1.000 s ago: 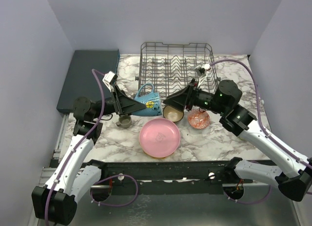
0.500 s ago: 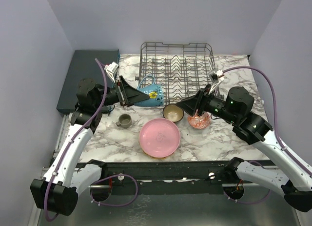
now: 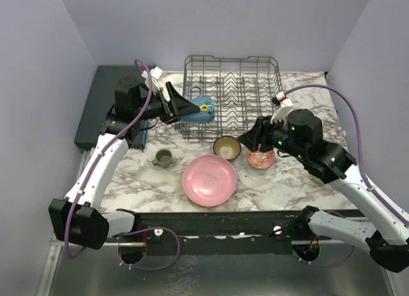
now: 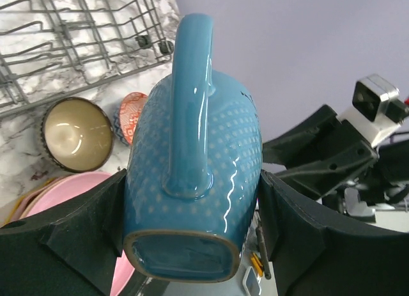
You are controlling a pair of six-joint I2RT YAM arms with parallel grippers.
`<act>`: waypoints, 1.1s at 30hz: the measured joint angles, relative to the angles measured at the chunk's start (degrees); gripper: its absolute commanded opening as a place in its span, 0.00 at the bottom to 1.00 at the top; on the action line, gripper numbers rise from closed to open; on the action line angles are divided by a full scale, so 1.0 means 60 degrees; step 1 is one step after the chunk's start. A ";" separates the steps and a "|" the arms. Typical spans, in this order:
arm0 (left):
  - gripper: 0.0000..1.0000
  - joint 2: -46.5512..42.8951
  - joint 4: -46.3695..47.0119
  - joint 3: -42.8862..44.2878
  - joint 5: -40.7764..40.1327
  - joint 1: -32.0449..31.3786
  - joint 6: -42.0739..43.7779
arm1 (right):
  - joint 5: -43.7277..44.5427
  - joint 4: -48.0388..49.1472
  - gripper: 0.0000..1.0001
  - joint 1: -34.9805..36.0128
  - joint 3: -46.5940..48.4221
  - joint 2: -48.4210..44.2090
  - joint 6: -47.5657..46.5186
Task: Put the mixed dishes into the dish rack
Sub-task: Turn the cup upside down in the dish rack.
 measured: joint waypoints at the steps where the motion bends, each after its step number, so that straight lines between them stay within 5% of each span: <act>1: 0.00 0.0160 -0.0160 0.0175 -0.0095 0.0000 0.0091 | 0.0124 -0.0178 0.50 0.0000 0.0058 0.0055 -0.0011; 20: 0.00 0.3858 -0.2900 0.4466 -0.2612 -0.0109 0.2033 | 0.0787 -0.1880 0.48 0.0000 0.0397 0.0776 -0.0142; 33: 0.00 0.6878 -0.4863 0.8113 -0.4987 -0.1559 0.3177 | 0.0244 -0.1865 0.47 0.0000 -0.0499 0.0761 0.0375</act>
